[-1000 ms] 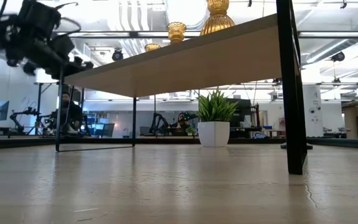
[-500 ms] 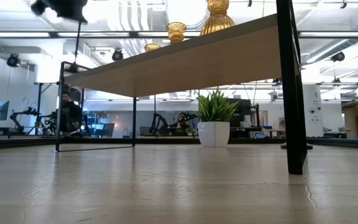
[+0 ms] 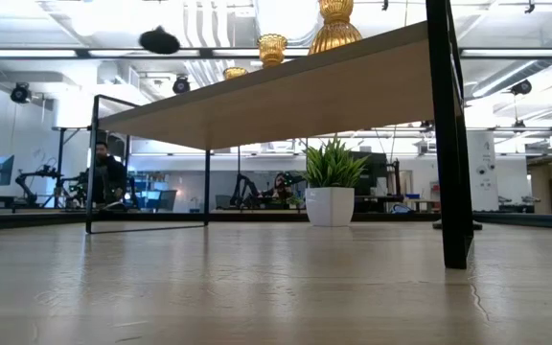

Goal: Pick & Place candle stick holders
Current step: Put the black candle holder on the shelf

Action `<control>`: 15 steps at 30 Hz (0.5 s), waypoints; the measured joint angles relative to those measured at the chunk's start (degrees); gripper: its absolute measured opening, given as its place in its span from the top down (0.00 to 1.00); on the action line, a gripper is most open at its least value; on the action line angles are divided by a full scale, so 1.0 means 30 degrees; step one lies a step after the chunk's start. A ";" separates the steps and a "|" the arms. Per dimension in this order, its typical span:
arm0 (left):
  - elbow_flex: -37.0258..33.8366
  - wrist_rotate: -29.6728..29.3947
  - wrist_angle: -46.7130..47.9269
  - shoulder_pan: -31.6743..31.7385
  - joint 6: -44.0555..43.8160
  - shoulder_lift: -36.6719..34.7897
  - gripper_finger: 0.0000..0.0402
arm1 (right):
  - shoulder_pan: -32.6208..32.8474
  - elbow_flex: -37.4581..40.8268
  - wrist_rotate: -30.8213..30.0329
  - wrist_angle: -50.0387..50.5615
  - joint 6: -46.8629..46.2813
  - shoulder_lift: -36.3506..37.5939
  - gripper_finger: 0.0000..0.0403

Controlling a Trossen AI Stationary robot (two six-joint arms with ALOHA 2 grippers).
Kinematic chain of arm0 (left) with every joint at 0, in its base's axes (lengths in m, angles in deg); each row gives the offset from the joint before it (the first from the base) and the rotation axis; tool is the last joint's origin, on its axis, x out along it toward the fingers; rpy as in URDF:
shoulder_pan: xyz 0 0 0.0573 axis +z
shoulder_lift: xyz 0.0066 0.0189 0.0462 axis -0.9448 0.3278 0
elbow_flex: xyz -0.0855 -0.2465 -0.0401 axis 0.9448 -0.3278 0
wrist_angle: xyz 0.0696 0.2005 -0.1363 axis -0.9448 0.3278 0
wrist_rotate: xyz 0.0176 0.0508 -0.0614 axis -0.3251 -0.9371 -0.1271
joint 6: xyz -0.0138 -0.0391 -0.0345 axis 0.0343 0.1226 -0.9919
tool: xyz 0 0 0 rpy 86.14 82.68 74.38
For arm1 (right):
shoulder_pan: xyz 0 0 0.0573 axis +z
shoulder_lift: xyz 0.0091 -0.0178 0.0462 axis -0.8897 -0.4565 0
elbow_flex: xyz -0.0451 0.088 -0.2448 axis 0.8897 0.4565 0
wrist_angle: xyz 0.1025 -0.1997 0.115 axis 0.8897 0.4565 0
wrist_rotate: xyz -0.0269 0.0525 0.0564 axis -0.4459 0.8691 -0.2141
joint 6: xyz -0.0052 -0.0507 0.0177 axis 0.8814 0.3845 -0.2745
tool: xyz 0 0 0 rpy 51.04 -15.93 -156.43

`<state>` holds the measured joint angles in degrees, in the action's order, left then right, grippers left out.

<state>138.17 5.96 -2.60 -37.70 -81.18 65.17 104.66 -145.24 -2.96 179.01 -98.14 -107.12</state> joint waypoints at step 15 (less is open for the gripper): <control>0.0278 0.5300 -0.1345 0.0000 0.1088 0.2936 0.96 | 0.0000 0.0000 0.0000 0.0002 0.0150 0.0044 0.98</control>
<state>139.00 21.86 -6.63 -37.70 -77.92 73.98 104.66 -145.24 -2.96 179.02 -97.70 -106.99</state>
